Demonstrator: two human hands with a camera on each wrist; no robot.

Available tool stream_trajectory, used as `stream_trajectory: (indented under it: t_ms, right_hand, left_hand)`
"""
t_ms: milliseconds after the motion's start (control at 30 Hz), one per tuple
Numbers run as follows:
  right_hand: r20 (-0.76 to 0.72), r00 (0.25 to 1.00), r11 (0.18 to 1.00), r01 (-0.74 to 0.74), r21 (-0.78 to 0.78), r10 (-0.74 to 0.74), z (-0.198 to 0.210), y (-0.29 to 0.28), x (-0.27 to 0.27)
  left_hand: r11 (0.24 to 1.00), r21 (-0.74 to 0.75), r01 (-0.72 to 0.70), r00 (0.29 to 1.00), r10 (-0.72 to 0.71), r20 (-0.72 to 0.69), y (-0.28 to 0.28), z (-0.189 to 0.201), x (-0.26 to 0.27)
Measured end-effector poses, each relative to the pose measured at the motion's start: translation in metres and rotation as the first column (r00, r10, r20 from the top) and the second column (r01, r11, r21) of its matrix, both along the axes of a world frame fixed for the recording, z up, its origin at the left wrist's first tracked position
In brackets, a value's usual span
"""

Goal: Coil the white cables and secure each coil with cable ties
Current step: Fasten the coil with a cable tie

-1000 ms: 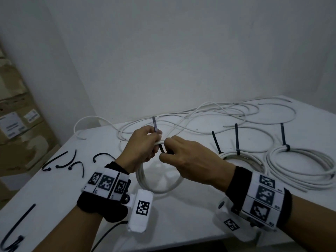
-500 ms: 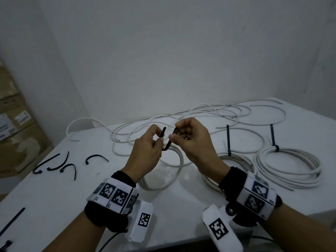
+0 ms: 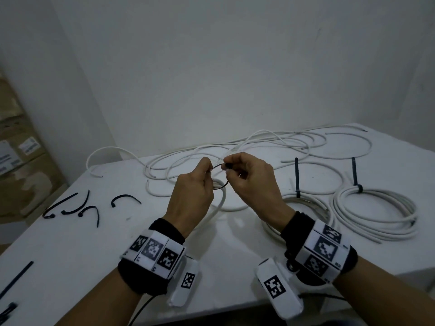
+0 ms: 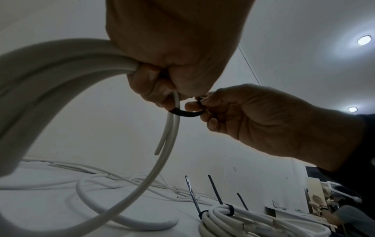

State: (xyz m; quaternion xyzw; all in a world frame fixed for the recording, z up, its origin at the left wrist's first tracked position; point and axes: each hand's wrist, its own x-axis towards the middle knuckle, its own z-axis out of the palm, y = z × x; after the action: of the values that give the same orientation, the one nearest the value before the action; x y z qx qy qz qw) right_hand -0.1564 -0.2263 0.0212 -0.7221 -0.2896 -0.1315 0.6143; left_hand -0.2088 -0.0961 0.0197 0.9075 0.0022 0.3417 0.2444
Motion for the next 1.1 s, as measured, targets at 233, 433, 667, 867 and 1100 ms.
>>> stream_trajectory:
  t_ms: [233, 433, 667, 867, 1100]
  right_hand:
    - [0.036, 0.999, 1.000, 0.000, -0.004, 0.001, -0.001, 0.002, 0.004]
    - [0.018, 1.000, 0.998, -0.019, -0.057, 0.021, -0.002, 0.000, 0.005]
    - [-0.011, 0.999, 0.997, -0.042, -0.071, 0.041, 0.000, -0.003, 0.002]
    - [-0.031, 0.998, 0.991, -0.059, -0.119, 0.056, 0.000, -0.007, 0.002]
    - [-0.046, 0.996, 0.987, -0.083, -0.138, 0.077, 0.001, -0.010, 0.003]
  left_hand:
    - [0.990, 0.136, -0.024, 0.999, 0.028, -0.029, -0.001, 0.003, 0.000]
    - [0.983, 0.180, -0.035, 0.998, 0.045, -0.054, -0.001, 0.005, 0.000]
    - [0.965, 0.258, -0.050, 0.992, 0.078, -0.099, -0.006, 0.005, 0.000]
    - [0.957, 0.288, -0.043, 0.990, 0.079, -0.114, -0.004, 0.008, -0.002]
    - [0.924, 0.381, -0.022, 0.980, 0.096, -0.176, -0.007, 0.005, -0.005]
